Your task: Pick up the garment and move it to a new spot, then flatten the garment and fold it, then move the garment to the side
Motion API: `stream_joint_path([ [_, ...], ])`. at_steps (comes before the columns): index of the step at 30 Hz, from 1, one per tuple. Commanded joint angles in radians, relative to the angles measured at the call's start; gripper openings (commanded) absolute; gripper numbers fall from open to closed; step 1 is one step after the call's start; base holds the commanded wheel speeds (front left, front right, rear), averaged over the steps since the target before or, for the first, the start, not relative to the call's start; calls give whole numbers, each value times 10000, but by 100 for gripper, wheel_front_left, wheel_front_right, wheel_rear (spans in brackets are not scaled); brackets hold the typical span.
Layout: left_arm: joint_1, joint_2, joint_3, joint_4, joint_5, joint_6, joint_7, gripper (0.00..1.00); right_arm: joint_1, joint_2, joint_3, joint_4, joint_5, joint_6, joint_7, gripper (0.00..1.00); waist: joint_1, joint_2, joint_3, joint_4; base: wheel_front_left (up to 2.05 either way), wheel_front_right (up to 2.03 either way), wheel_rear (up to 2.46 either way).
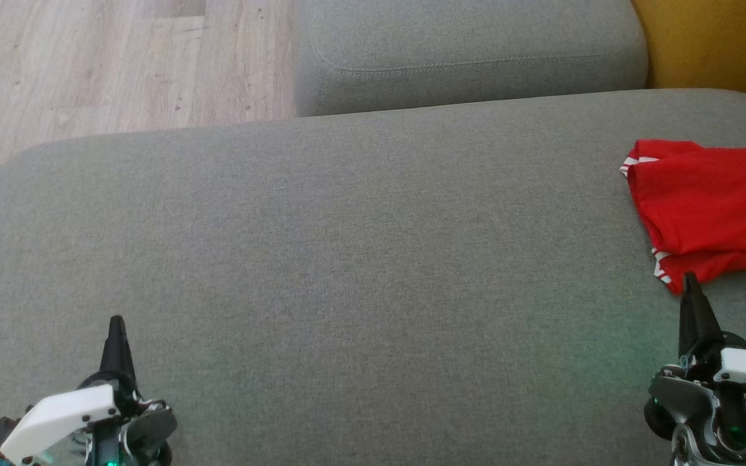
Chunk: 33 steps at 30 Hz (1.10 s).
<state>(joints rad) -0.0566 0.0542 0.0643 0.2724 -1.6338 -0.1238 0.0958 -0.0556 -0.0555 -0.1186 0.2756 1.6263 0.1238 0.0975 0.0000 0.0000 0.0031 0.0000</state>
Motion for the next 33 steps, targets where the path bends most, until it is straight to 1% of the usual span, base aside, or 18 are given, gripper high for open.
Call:
stream_joint_path([
  [1, -501, 68, 350, -279, 132, -69, 58, 0, -512, -39, 170, -315, -76, 69, 59, 0, 0, 0, 0, 0, 0, 0, 0],
  [33, -506, 30, 405, -276, 178, -69, 102, 0, -516, -6, 122, -313, -116, 69, 97, 0, 0, 0, 0, 0, 0, 0, 0],
])
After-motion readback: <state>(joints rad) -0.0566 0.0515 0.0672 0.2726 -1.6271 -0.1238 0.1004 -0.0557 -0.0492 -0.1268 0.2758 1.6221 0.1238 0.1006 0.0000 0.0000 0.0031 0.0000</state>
